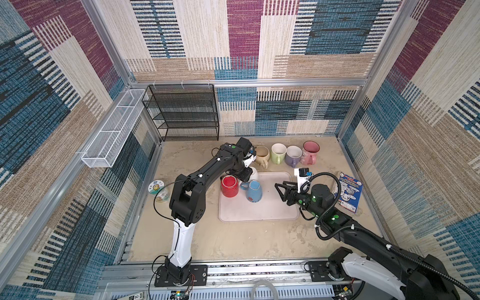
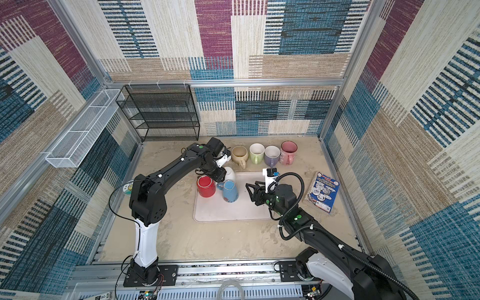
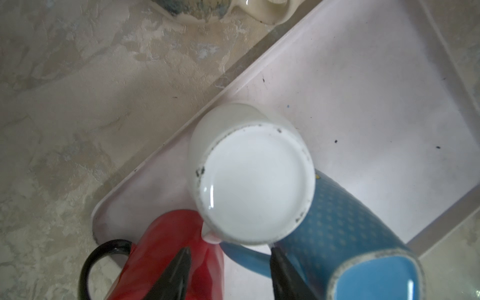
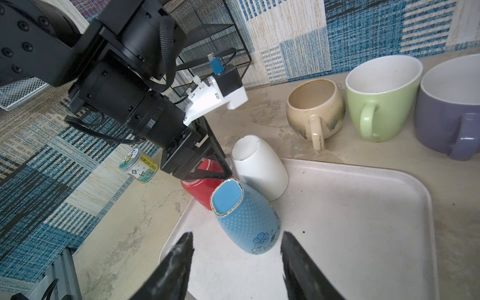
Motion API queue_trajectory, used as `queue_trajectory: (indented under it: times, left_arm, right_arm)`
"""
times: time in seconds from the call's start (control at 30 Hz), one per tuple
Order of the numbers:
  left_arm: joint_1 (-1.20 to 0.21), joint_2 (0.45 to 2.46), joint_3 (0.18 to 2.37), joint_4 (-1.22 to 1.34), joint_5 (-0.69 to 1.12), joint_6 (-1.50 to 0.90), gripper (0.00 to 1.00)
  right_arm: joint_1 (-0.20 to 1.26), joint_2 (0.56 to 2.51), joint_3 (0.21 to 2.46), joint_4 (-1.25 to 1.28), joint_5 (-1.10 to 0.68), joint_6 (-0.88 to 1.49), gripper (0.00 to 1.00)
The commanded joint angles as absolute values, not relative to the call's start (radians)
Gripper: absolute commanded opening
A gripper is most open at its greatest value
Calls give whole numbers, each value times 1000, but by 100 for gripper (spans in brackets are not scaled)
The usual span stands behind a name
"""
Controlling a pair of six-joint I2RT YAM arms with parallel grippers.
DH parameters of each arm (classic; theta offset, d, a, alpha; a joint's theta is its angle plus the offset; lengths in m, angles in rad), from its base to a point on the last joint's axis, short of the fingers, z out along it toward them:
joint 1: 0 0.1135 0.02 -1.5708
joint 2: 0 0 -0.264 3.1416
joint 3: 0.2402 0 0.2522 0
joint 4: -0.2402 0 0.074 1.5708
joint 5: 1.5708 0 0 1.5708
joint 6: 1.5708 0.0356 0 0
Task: Turn the mug right side up
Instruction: Pick up the mug from the tray.
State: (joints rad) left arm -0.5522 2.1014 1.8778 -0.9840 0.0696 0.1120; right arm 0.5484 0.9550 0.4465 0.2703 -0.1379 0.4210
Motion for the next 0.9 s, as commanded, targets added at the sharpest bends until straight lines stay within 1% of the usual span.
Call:
queue_trajectory:
  times: [0.0, 0.13, 0.3, 0.4, 0.77, 0.87]
  left_arm:
    - [-552, 2122, 1902, -988, 26, 136, 54]
    - [-555, 2141, 1911, -989, 24, 143, 55]
    - [-565, 2150, 1900, -987, 37, 153, 60]
    - [-576, 2154, 1892, -981, 35, 155, 61]
    - [-589, 2166, 1894, -956, 41, 155, 60]
    - [-589, 2165, 1891, -954, 27, 156, 58]
  right_arm:
    - [548, 953, 443, 309, -146, 435, 57]
    - [548, 957, 441, 312, -149, 435, 57]
    - [547, 961, 441, 315, -150, 433, 57]
    - [546, 965, 442, 316, -153, 435, 57]
    - [545, 969, 441, 316, -158, 435, 57]
    - [545, 969, 441, 318, -158, 434, 57]
